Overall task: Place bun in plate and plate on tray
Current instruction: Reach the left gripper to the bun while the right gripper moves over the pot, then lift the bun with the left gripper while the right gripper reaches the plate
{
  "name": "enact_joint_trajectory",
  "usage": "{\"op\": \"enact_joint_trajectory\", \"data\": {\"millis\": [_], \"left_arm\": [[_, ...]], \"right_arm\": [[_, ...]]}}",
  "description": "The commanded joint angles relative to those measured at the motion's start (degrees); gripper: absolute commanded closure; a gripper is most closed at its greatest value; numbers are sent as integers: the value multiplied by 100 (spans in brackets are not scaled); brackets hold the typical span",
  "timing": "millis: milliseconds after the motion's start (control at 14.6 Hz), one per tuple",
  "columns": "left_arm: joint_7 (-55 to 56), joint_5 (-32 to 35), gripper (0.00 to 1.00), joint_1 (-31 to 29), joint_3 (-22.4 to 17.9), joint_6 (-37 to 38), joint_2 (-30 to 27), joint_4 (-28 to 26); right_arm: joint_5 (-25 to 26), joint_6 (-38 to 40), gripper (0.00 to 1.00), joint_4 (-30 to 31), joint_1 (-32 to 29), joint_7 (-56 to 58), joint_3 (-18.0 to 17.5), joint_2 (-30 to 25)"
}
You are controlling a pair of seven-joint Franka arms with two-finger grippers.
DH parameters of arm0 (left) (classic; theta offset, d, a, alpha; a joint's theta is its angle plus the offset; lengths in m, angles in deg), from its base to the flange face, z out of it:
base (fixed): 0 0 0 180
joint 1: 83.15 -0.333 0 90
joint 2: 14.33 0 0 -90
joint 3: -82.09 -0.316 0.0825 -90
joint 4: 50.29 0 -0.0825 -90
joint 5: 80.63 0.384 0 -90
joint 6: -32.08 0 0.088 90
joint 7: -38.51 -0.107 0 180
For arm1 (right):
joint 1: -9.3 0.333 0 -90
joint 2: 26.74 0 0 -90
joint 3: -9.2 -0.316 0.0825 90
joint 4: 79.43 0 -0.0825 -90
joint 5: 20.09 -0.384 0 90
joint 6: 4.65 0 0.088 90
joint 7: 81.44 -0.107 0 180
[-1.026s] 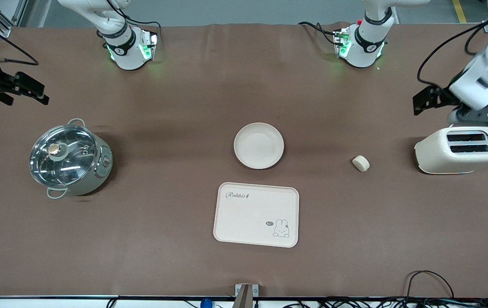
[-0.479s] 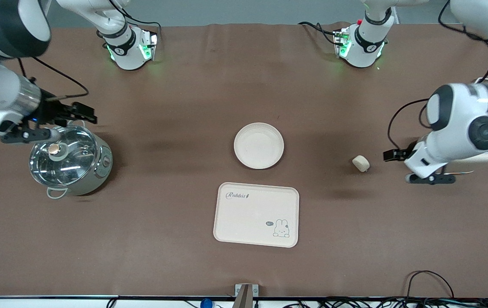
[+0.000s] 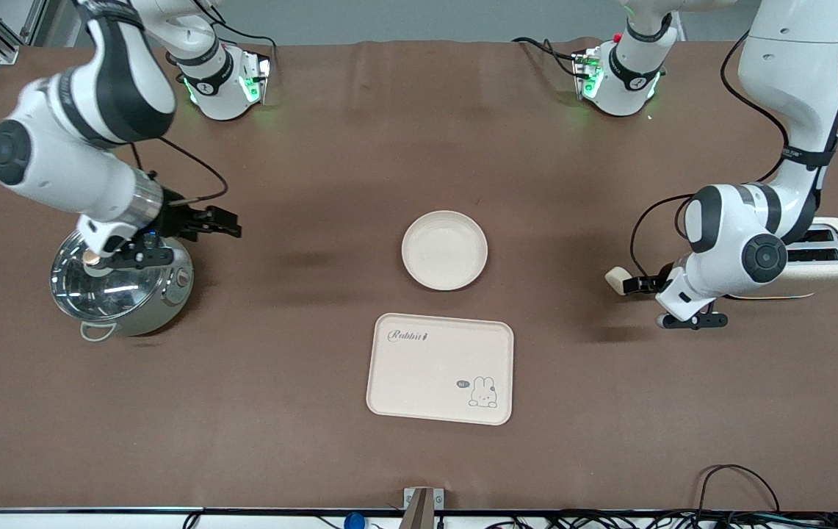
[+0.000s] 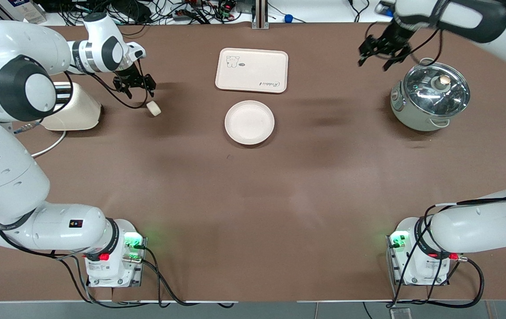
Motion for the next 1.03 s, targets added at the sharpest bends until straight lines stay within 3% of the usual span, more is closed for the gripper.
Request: {"op": "enact_joint_trajectory", "data": {"millis": [0, 342, 410, 752, 957], "left_arm": [[-56, -347, 0, -11, 77, -82, -58, -92], [-100, -664, 3, -11, 94, -476, -49, -434], [-109, -664, 7, -2, 94, -547, -49, -478], [-109, -673, 55, -11, 182, -548, -66, -514], [-118, -682, 78, -11, 217, -548, -84, -514]], "right_arm": [[-294, -708, 0, 367, 492, -523, 46, 192], [-295, -2139, 0, 402, 1687, -1964, 46, 947], [-295, -2438, 0, 402, 1881, -2176, 46, 1115], [-303, -3801, 0, 332, 2716, -3020, 46, 1985], [-303, -4207, 0, -71, 3016, -3128, 46, 2608]]}}
